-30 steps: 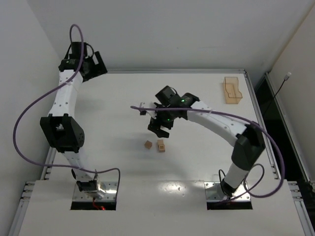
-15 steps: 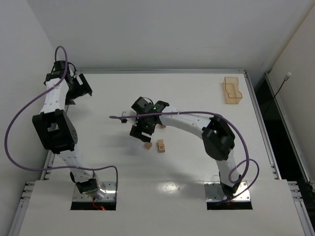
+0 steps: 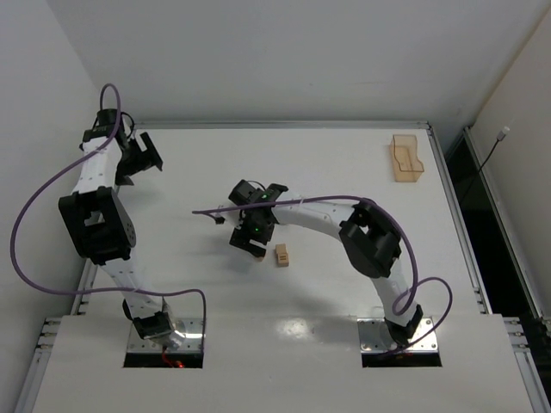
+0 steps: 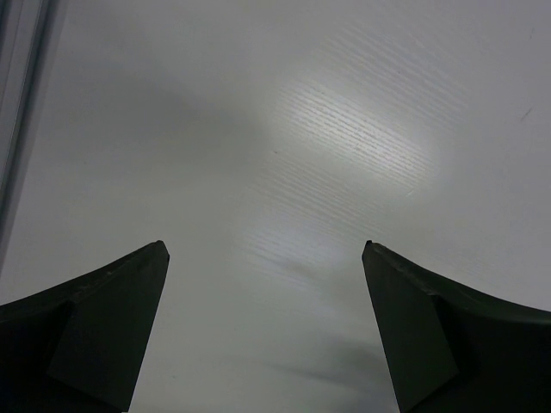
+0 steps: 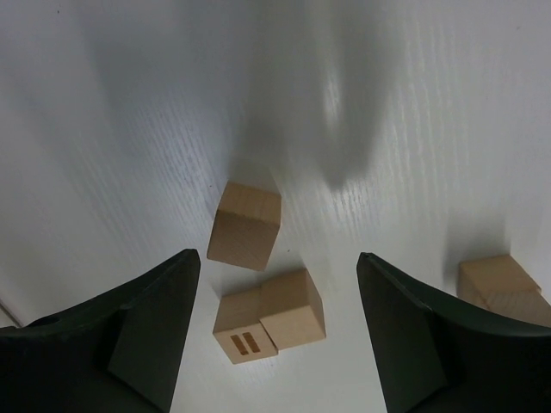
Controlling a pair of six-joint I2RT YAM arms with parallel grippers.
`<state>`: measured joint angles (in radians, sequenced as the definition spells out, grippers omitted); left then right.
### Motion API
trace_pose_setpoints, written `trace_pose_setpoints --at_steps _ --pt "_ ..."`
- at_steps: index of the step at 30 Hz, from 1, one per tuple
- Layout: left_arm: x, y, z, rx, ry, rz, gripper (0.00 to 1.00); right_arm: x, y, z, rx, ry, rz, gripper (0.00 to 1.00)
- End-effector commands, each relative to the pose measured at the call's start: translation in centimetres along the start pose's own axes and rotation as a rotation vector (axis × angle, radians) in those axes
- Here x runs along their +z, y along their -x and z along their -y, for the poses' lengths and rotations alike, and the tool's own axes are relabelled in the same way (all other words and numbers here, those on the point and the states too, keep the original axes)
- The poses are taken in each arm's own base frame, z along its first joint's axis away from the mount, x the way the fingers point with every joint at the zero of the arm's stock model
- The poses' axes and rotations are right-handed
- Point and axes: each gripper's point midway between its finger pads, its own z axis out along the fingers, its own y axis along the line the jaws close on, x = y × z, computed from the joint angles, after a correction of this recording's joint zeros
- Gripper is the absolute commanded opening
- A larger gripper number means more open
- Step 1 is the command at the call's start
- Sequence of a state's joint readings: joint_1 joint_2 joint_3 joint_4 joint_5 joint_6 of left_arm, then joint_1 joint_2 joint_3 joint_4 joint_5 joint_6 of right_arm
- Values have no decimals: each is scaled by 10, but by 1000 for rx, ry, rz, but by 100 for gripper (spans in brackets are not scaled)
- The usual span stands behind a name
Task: Build the wood block tower
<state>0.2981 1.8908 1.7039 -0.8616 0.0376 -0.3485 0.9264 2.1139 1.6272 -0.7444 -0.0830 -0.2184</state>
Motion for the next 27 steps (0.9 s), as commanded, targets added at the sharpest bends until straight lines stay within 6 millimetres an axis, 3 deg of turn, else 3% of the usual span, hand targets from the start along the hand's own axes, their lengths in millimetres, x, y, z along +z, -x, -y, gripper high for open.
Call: trace_pose_setpoints --at_steps 1,8,14,18,19,20,24,27 --pt "-5 20 -2 -3 -8 55 94 6 -1 -12 20 52 -4 71" --pt "6 13 -7 -4 18 30 94 13 -6 -24 18 120 -20 68" --pt "9 12 -9 -4 29 23 94 22 -14 -29 35 152 -55 53" --pt "9 14 -15 -12 43 27 94 24 -12 -27 44 143 -57 24" --pt "9 14 -15 -13 43 27 94 25 -14 -26 55 131 -71 2" --pt "9 14 -15 -13 43 27 94 25 -14 -26 55 131 -71 0" --pt "16 7 -18 -33 55 16 94 12 -10 -11 66 63 -62 0" --pt "12 5 -9 -33 53 32 94 -24 2 13 86 -61 -28 0"
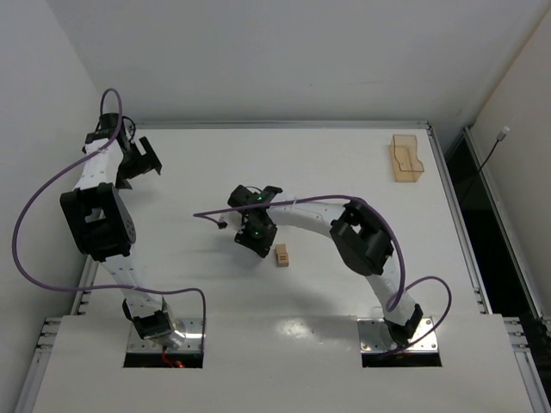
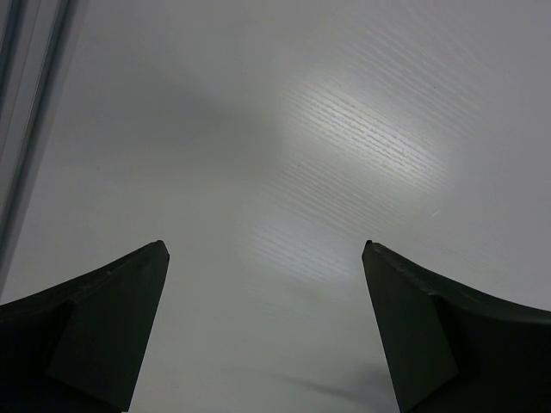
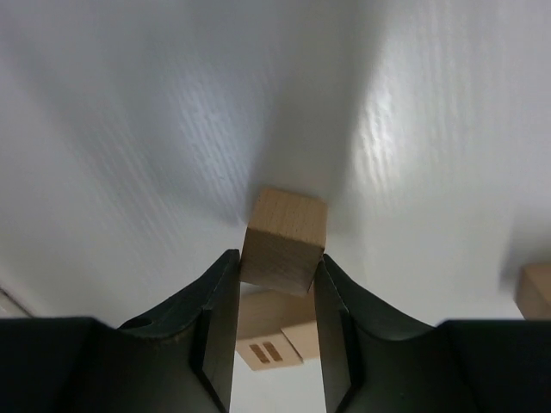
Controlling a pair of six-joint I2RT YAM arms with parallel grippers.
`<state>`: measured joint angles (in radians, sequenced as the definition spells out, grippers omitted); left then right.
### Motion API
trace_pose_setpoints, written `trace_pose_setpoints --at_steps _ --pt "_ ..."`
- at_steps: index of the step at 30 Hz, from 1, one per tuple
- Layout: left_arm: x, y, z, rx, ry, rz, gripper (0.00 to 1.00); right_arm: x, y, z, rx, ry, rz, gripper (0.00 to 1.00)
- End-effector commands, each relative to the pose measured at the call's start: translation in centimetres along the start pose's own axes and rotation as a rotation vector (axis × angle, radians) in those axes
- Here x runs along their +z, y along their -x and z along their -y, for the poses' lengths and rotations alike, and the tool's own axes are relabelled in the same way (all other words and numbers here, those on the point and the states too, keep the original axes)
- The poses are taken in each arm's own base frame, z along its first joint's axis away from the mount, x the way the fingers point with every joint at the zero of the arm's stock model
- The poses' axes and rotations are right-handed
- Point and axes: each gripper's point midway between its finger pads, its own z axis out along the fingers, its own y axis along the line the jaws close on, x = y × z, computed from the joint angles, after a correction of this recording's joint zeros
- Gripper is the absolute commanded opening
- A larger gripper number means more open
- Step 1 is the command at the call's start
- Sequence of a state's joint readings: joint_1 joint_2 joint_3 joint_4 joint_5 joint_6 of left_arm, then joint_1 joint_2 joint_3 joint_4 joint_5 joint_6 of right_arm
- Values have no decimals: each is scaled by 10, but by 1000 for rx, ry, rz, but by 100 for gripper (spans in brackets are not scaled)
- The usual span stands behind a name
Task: Build the wood block tower
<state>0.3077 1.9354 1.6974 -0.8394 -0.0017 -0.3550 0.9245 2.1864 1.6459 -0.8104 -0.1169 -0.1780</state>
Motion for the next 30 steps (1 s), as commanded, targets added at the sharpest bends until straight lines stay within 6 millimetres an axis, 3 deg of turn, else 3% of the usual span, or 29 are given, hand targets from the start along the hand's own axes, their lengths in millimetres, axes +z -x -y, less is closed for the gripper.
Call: trace_pose_setpoints --at_steps 1,2,5,6,7,11,15,20,25,30 --pt "-9 2 11 -13 5 46 94 -65 26 37 79 -202 96 0" --pt "-9 1 12 -3 22 52 94 -75 28 41 103 -240 112 0" --pt "-5 -12 21 6 23 34 94 -133 27 62 199 -334 142 0" --pt "-5 -12 22 -3 23 34 94 -145 39 65 199 -346 186 0" --pt "-5 -14 28 -8 10 30 94 -148 28 72 249 -328 153 0" --pt "-1 -22 40 5 -13 25 94 -184 41 93 401 -256 282 0" --pt "-3 -20 45 13 -20 32 94 -204 41 104 495 -230 347 0" --pt "2 -20 44 13 -9 27 94 -196 6 127 691 -252 297 0" --pt "2 -20 44 13 -9 27 94 -186 0 127 871 -92 271 0" --pt "2 -19 44 12 -12 36 94 -182 -7 131 878 -158 242 0"
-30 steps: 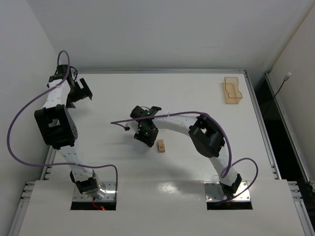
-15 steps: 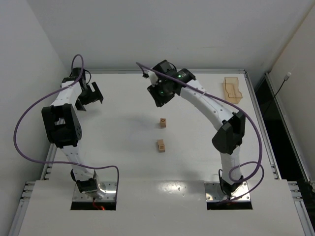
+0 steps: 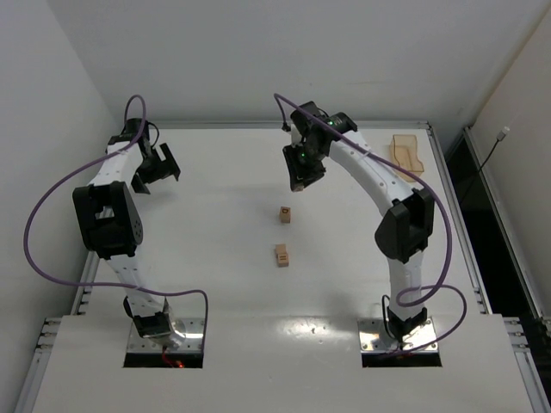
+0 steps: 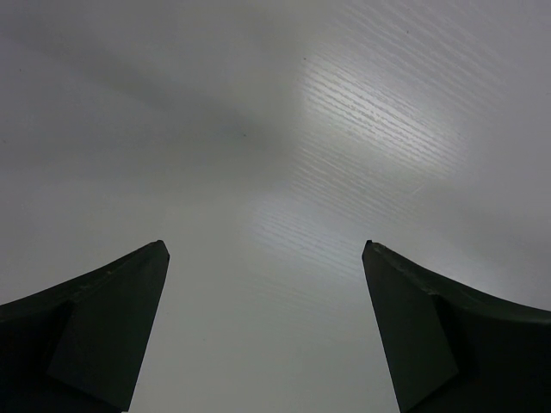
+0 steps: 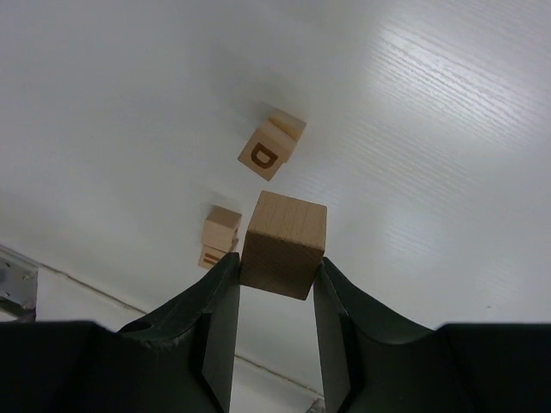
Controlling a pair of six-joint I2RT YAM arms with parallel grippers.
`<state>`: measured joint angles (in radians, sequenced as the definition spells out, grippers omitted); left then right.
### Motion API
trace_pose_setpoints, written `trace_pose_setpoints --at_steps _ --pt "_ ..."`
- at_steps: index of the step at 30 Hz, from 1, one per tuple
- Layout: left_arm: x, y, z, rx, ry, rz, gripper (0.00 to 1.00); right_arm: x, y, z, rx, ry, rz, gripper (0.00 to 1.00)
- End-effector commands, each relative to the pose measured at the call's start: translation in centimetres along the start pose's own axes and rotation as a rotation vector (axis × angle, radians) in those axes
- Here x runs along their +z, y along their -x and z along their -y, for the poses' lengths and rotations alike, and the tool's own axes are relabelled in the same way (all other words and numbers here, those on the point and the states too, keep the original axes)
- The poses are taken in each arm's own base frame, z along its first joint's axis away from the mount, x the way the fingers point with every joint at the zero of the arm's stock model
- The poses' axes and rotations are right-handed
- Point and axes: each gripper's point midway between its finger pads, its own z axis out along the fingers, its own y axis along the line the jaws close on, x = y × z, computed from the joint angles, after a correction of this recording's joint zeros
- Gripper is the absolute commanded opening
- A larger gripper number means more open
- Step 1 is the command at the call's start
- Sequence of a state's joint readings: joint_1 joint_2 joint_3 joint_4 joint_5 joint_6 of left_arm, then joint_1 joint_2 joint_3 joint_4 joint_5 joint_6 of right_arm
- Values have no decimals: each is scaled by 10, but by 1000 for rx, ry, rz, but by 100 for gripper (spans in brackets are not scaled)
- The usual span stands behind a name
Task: Build the wood block tower
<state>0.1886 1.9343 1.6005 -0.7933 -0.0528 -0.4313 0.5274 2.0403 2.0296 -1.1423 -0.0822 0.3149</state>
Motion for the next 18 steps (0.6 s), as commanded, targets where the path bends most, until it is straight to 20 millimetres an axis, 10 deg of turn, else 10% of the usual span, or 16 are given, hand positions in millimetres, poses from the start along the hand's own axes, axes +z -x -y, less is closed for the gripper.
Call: trace_pose_setpoints --at_steps 1,18 --pt "-18 17 6 -19 -23 81 94 4 -4 -5 43 -17 -19 0" --pt "-19 19 0 -28 -13 93 94 51 -16 -18 39 -13 -112 0"
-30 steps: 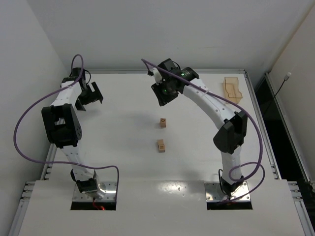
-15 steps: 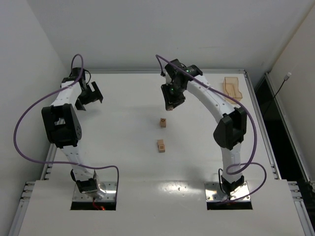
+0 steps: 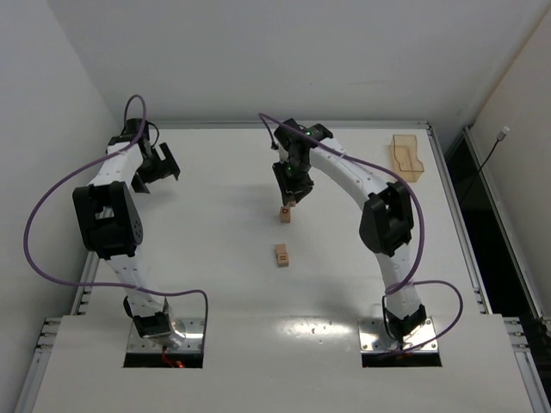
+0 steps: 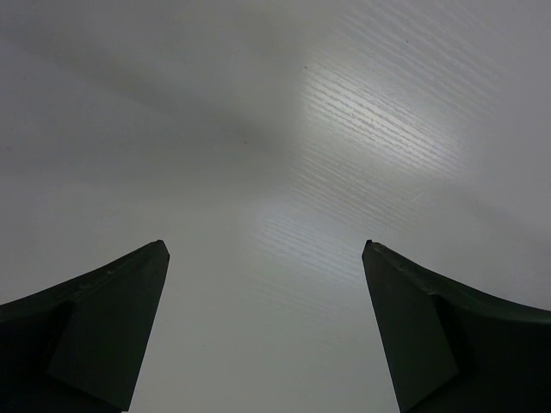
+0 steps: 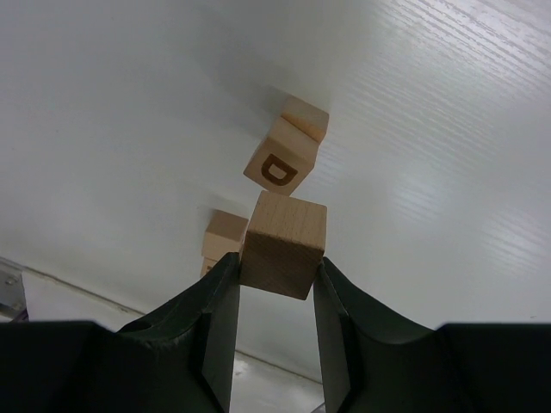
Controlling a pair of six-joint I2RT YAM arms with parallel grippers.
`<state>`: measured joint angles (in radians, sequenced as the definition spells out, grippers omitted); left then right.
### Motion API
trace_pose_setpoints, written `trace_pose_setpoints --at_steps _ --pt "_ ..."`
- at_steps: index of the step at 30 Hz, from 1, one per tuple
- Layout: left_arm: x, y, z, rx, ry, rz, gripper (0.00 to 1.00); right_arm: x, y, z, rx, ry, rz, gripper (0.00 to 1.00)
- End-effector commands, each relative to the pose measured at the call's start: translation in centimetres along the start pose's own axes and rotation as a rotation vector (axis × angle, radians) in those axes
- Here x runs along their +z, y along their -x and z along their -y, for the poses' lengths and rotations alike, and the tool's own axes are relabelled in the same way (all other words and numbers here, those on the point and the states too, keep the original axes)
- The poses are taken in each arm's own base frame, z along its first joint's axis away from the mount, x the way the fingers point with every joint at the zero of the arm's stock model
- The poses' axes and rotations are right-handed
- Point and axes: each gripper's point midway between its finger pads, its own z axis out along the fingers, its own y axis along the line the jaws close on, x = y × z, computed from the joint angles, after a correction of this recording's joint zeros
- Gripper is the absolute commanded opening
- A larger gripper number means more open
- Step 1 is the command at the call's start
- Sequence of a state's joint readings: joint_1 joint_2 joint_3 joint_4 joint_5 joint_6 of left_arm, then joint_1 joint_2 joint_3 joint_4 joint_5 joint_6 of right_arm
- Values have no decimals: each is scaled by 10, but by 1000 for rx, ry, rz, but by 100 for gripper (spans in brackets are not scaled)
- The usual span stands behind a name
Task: Build the wood block tower
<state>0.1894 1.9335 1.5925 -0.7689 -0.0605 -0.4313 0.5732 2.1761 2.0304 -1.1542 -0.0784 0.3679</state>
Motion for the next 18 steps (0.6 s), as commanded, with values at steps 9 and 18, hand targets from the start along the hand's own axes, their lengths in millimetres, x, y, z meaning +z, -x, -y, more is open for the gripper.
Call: trace_pose_setpoints --at_steps 9,18 --pt "-14 13 -1 -33 -22 51 94 3 10 -9 14 22 23 0" --pt "-10 12 -5 -40 -15 43 94 12 10 -13 4 49 6 0"
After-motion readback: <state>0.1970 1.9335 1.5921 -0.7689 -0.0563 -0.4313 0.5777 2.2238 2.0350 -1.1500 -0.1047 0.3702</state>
